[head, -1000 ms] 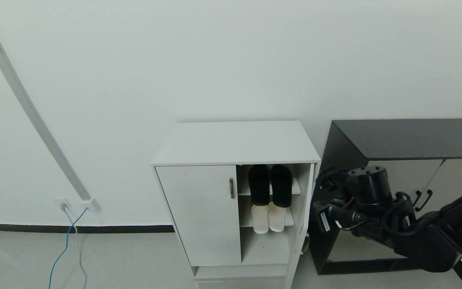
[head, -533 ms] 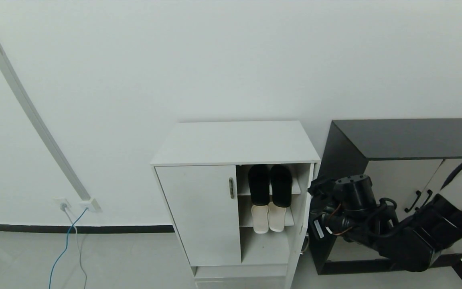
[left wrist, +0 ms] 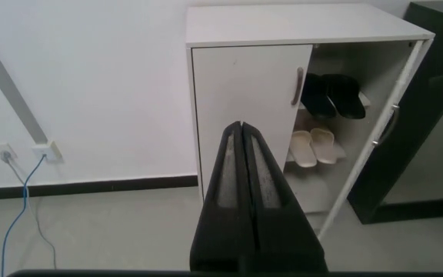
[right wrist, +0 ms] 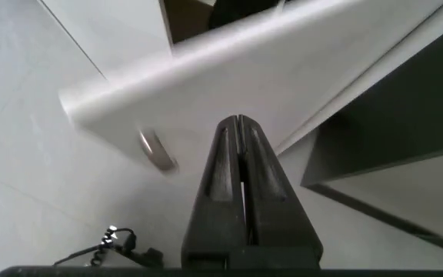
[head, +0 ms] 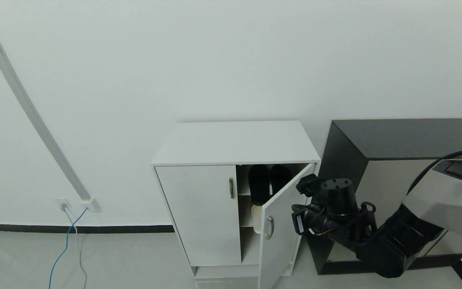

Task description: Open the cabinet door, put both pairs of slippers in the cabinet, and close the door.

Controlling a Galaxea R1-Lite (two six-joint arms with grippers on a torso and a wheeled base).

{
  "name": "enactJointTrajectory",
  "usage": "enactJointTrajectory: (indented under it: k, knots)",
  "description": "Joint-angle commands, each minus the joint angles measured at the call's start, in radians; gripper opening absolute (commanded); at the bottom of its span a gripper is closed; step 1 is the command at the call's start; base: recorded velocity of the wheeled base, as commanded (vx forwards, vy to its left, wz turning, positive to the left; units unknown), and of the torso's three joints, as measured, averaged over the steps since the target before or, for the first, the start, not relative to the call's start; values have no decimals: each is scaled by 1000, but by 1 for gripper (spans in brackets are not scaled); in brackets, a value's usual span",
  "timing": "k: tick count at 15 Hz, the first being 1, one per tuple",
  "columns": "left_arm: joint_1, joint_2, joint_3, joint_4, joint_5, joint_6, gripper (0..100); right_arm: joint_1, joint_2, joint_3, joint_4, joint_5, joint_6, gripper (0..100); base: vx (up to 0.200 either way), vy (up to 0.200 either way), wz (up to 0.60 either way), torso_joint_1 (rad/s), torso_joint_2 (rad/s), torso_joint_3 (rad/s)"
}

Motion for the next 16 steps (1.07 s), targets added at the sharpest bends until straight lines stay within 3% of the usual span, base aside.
enactJointTrajectory:
  k: [1,6,11,16]
  knots:
    - [0,0,0,0,0,0,0,8,11,50,-55,48,0,0,0,0,0,0,0,0]
    - [0,1,0,1,0,2,0,19,20,234,-321,234,8,0,40,0,0,0,0,0]
    - [0,1,0,0,0,2,0,50,26,324,-397,251,8,0,200,0,0,0,-3,4]
    - [0,0,0,0,0,0,0,54,86,272,-400,249,8,0,0,0,0,0,0,0]
